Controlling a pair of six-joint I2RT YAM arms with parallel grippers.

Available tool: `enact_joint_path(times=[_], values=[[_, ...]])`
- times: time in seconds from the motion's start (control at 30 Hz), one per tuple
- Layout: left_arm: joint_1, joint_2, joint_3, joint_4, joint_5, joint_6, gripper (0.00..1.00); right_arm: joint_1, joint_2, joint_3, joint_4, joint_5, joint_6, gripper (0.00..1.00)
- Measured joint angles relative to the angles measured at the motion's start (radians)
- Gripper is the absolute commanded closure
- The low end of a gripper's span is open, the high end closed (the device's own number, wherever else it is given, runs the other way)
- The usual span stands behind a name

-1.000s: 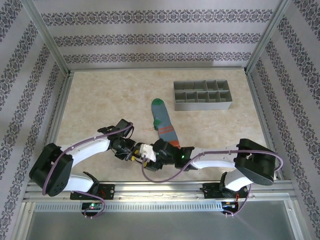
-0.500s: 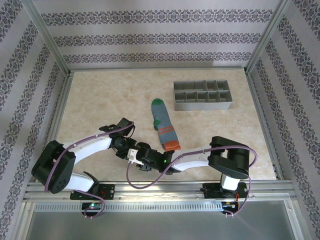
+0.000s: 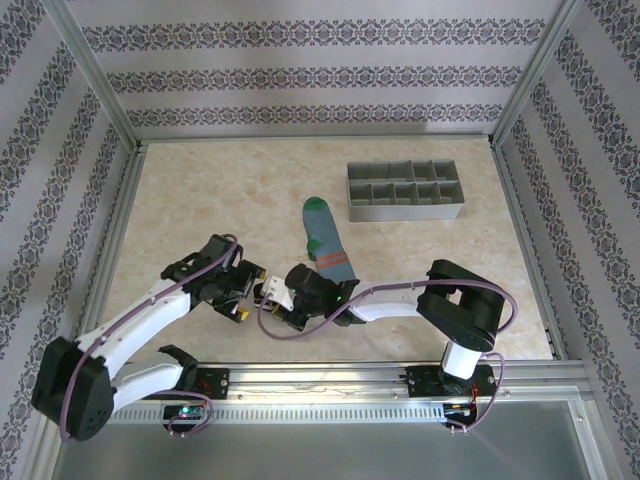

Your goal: Roll the socks

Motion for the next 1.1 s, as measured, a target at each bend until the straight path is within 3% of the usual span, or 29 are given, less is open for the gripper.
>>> enact_joint_path(times=[0.17,0.43,0.67,0.9,1.0,1.1], values=[[0.012,-0.086,-0.063,0.029,0.001,0.029,0.19,-0.114,0.012,-0.022,0.035,-0.222,0.056,1.00],[-0.030,-0.073,-0.134,0.180,0.032,0.037,0.25,-0.262,0.096,-0.002,0.068,-0.539,0.140,1.00],[-0.086,0.052,-0.138,0.344,0.033,0.021,0.35,-0.325,0.161,0.033,0.062,-0.681,0.194,1.00],[-0.103,0.174,-0.139,0.425,0.031,0.021,0.36,-0.361,0.217,0.095,-0.006,-0.764,0.220,1.00],[-0.107,0.235,-0.135,0.465,0.028,0.023,0.51,-0.369,0.229,0.113,-0.033,-0.781,0.224,0.98],[-0.107,0.302,-0.114,0.494,0.038,0.021,0.69,-0.370,0.215,0.106,-0.050,-0.768,0.224,0.81]])
